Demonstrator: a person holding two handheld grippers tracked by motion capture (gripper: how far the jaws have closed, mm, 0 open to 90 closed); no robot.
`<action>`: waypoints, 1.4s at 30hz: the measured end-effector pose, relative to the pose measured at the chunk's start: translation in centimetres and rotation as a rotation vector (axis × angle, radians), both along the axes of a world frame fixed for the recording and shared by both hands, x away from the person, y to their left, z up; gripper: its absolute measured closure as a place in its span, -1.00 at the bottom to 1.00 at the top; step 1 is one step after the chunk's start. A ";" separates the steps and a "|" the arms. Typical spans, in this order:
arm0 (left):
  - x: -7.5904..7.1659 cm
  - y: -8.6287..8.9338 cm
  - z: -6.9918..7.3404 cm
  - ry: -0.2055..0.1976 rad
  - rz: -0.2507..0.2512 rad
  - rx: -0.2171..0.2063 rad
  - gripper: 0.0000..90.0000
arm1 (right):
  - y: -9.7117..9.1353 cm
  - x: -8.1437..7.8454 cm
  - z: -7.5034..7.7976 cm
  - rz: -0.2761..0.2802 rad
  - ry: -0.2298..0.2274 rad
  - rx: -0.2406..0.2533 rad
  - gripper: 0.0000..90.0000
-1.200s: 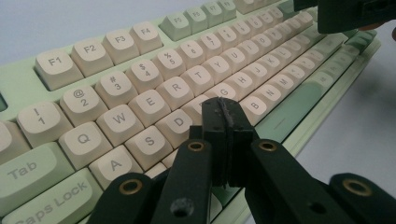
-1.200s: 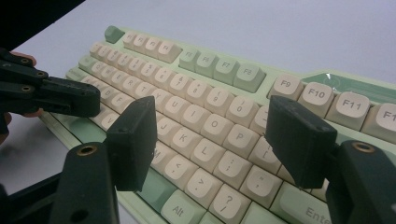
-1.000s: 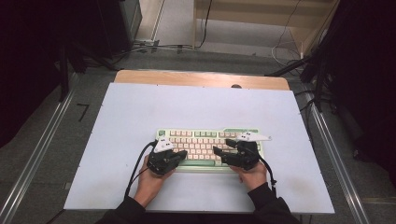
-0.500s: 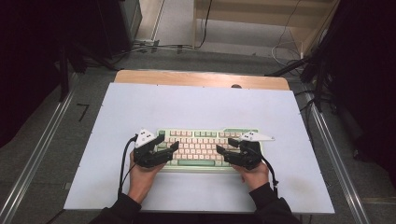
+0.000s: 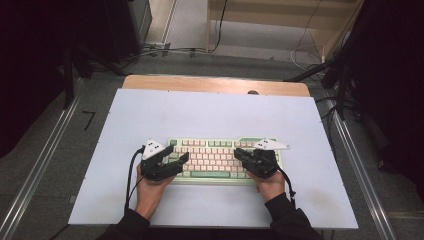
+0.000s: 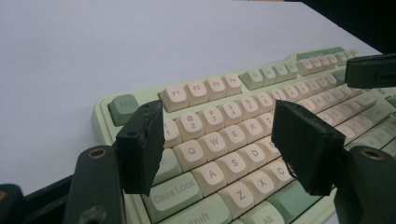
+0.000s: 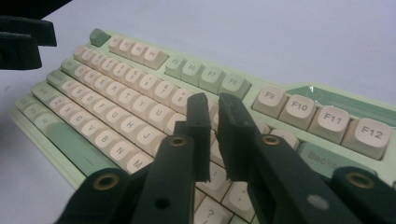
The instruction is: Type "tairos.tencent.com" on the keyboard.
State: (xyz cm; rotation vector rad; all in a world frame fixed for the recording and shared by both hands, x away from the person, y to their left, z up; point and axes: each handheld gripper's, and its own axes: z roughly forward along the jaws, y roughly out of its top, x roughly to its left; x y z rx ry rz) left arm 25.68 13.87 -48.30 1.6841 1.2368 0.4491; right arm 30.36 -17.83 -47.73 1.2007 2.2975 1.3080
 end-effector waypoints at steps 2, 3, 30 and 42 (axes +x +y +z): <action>-0.1 0.0 0.0 0.003 0.000 0.000 -0.22 | 0.3 0.1 0.0 0.008 -0.005 -0.008 0.89; -0.1 0.0 0.0 0.002 0.003 0.003 -0.22 | 0.4 0.2 0.0 0.009 -0.005 -0.013 0.91; -0.4 0.3 -0.1 0.007 0.005 0.007 -0.17 | 1.8 0.8 -0.7 0.030 0.016 -0.065 0.94; -0.4 0.3 -0.2 0.013 0.000 0.007 -0.17 | 2.2 1.0 -1.1 0.030 0.035 -0.097 0.94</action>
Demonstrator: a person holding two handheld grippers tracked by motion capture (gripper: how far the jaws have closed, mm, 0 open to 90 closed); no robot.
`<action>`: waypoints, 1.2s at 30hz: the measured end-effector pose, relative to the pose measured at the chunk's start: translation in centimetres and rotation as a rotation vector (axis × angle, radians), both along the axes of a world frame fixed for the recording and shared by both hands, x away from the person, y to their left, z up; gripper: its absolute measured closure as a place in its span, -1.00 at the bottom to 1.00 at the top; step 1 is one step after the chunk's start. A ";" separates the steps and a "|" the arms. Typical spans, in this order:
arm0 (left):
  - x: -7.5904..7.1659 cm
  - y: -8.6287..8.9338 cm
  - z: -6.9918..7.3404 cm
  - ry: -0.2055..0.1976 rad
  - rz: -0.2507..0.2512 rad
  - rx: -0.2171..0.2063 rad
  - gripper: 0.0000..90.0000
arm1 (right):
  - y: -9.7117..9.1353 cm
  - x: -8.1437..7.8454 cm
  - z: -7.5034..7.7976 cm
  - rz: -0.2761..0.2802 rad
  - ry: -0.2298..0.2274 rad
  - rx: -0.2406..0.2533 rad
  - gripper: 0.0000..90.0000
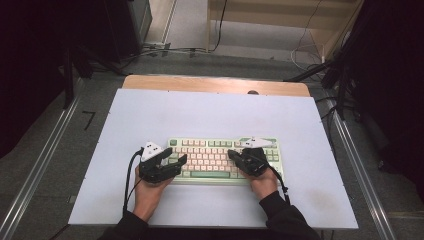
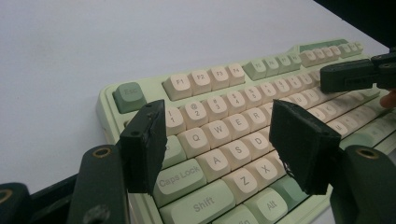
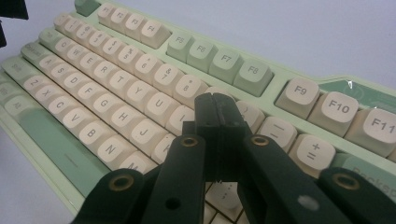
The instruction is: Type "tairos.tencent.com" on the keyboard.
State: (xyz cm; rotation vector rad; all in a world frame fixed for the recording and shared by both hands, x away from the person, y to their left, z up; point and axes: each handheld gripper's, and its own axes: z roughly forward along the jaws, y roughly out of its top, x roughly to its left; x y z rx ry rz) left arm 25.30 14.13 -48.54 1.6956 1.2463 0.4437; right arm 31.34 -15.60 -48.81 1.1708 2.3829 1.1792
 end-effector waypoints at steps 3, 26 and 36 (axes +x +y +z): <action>0.0 0.0 0.0 0.003 -0.001 0.002 -0.17 | 0.0 0.0 0.0 0.004 -0.005 -0.003 0.94; 0.0 -0.1 0.0 0.001 -0.010 0.004 -0.17 | -0.1 -0.2 0.4 0.013 -0.002 0.027 0.79; 0.1 -0.2 0.1 -0.003 -0.017 0.001 -0.17 | -1.1 -0.4 1.4 -0.006 -0.009 0.091 -0.20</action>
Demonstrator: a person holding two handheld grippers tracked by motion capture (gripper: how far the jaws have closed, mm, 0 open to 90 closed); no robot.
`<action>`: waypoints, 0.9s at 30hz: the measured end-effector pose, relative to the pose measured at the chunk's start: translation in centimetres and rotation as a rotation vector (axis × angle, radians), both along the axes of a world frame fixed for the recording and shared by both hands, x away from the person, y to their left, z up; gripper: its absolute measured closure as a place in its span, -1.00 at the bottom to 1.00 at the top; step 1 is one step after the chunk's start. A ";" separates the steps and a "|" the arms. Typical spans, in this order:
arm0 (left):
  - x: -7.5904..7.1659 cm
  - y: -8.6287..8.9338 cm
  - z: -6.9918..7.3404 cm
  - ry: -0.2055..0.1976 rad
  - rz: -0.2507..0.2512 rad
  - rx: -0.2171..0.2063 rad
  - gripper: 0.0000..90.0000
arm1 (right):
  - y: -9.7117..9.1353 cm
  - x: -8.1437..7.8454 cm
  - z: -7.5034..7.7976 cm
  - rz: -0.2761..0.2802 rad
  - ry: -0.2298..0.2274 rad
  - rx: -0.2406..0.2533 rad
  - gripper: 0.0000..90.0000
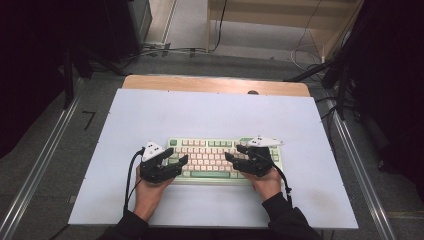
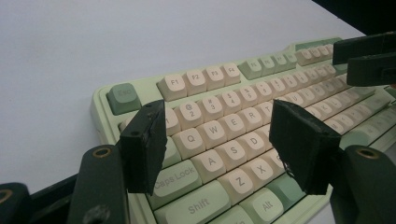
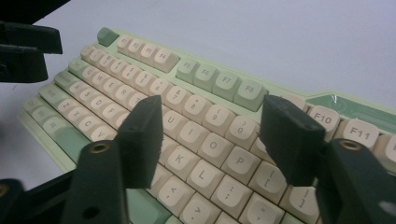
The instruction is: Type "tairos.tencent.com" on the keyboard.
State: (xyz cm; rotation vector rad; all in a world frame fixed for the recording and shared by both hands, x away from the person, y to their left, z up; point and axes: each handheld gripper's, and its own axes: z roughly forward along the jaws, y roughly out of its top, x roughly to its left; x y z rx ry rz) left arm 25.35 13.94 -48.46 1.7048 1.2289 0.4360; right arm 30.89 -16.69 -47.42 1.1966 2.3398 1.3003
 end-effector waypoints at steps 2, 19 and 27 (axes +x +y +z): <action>0.0 0.0 0.1 -0.001 -0.002 -0.001 -0.17 | -0.2 -0.1 0.1 -0.009 0.004 0.006 -0.30; 0.7 -0.7 0.1 -0.006 -0.029 -0.002 -0.18 | -0.6 -1.7 0.2 0.017 0.011 0.013 0.11; 0.7 -0.8 0.0 -0.004 -0.034 0.000 -0.18 | 0.3 -2.3 0.0 0.077 -0.001 0.000 0.78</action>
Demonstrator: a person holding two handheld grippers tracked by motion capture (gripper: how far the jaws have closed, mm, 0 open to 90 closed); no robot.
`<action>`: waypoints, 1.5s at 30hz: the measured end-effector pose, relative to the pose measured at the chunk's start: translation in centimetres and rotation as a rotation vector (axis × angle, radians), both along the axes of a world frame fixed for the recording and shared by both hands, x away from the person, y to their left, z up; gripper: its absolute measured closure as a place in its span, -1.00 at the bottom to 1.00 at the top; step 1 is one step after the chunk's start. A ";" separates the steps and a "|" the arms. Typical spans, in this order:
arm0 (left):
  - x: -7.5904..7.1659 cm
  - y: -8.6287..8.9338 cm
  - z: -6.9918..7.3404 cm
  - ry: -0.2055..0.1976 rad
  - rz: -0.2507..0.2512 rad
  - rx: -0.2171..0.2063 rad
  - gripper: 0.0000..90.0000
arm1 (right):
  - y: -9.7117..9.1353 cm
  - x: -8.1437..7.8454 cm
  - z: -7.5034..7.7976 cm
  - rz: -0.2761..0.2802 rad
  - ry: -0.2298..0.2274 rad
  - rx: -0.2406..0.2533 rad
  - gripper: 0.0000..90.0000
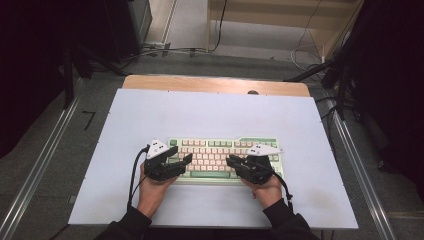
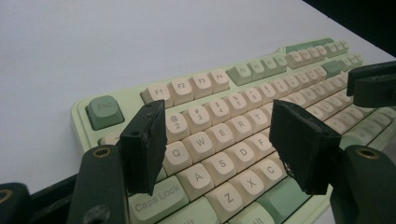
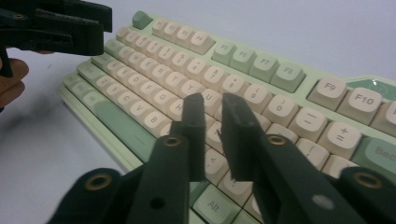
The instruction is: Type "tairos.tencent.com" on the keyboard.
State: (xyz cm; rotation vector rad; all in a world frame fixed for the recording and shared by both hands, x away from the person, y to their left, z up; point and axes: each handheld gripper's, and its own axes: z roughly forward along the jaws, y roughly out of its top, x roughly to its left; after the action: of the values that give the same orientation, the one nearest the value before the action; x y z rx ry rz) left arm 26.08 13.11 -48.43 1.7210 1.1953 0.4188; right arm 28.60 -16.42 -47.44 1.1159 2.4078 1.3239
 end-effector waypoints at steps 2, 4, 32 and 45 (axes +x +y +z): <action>0.0 0.0 0.0 0.000 -0.001 0.000 -0.18 | 0.2 -0.1 0.0 0.005 -0.005 -0.006 0.92; 0.0 0.0 0.0 0.000 -0.001 0.001 -0.18 | 0.4 -0.1 -0.1 0.012 -0.012 -0.011 0.95; -0.1 -0.2 0.0 -0.017 0.002 0.027 -0.18 | 2.2 -0.1 -1.8 0.040 0.013 -0.080 0.95; -0.1 -0.1 0.0 -0.018 0.003 0.027 -0.18 | 0.8 0.1 -0.3 0.026 -0.010 0.030 0.30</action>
State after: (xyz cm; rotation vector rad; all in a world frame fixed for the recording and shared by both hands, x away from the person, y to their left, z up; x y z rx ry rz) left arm 25.94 13.00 -48.40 1.7356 1.1843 0.4530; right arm 28.72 -15.59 -47.74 1.0871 2.4110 1.3742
